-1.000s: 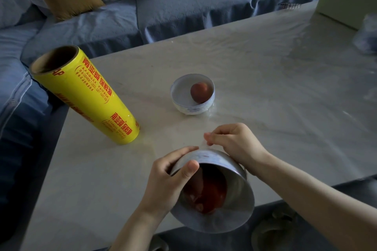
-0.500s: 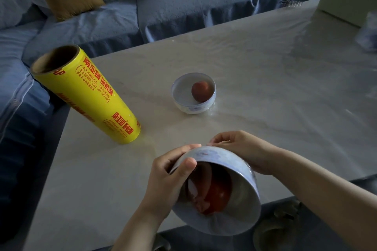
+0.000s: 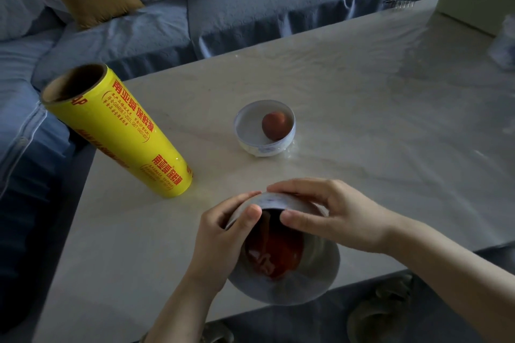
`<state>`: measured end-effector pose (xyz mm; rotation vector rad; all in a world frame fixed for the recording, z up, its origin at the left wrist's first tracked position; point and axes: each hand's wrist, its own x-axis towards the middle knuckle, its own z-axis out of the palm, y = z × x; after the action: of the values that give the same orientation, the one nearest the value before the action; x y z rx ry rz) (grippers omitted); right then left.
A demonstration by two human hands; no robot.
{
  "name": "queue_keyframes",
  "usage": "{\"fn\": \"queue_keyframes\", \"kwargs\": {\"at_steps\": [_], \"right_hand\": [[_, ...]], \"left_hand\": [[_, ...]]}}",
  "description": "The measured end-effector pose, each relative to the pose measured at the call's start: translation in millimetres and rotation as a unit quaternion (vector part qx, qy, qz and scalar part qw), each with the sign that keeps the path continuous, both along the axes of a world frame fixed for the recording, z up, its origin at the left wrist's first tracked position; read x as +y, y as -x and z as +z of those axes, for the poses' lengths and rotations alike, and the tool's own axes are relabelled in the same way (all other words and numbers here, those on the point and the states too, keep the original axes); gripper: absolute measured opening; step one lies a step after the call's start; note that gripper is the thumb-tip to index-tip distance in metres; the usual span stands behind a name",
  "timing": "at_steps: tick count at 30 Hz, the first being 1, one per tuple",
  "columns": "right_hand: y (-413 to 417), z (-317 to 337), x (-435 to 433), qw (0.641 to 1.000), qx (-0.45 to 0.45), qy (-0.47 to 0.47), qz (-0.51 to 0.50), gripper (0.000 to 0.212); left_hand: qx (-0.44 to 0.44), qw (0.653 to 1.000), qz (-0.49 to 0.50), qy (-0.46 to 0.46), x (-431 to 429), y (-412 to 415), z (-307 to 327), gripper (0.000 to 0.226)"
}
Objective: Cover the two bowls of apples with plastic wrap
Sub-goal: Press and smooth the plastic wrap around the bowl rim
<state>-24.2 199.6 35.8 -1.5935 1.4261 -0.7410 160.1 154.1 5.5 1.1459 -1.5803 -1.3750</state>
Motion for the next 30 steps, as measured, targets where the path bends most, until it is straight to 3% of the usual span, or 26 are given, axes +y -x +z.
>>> {"fn": "queue_keyframes", "kwargs": {"at_steps": [8, 11, 14, 17, 21, 25, 27, 30], "right_hand": [[-3, -5, -12, 0.993, -0.078, -0.092, 0.009, 0.048], [10, -12, -5, 0.984, -0.137, -0.113, -0.015, 0.062], [19, -23, 7, 0.964, -0.243, -0.1, -0.037, 0.077], [19, -31, 13, 0.944, -0.311, -0.06, -0.092, 0.073], [19, -34, 12, 0.943, -0.305, -0.027, -0.133, 0.057], [15, -33, 12, 0.95, -0.286, -0.034, -0.12, 0.047], [15, -31, 12, 0.955, -0.27, -0.032, -0.117, 0.047], [19, -22, 8, 0.974, -0.212, -0.034, -0.078, 0.064]], "left_hand": [[0.01, 0.999, 0.018, -0.026, 4, -1, -4, 0.034], [0.035, 0.994, 0.083, -0.055, 7, 5, -4, 0.026], [0.128, 0.971, 0.149, -0.137, 2, 12, -4, 0.045], [0.169, 0.96, 0.111, -0.195, 1, 15, -3, 0.062], [0.132, 0.972, 0.041, -0.191, -8, 6, -4, 0.048], [0.045, 0.986, -0.07, -0.143, -13, 5, 6, 0.071], [0.009, 0.994, -0.051, -0.096, -8, 10, 7, 0.071], [0.013, 0.997, 0.0, -0.072, -2, 12, 6, 0.072]]}}
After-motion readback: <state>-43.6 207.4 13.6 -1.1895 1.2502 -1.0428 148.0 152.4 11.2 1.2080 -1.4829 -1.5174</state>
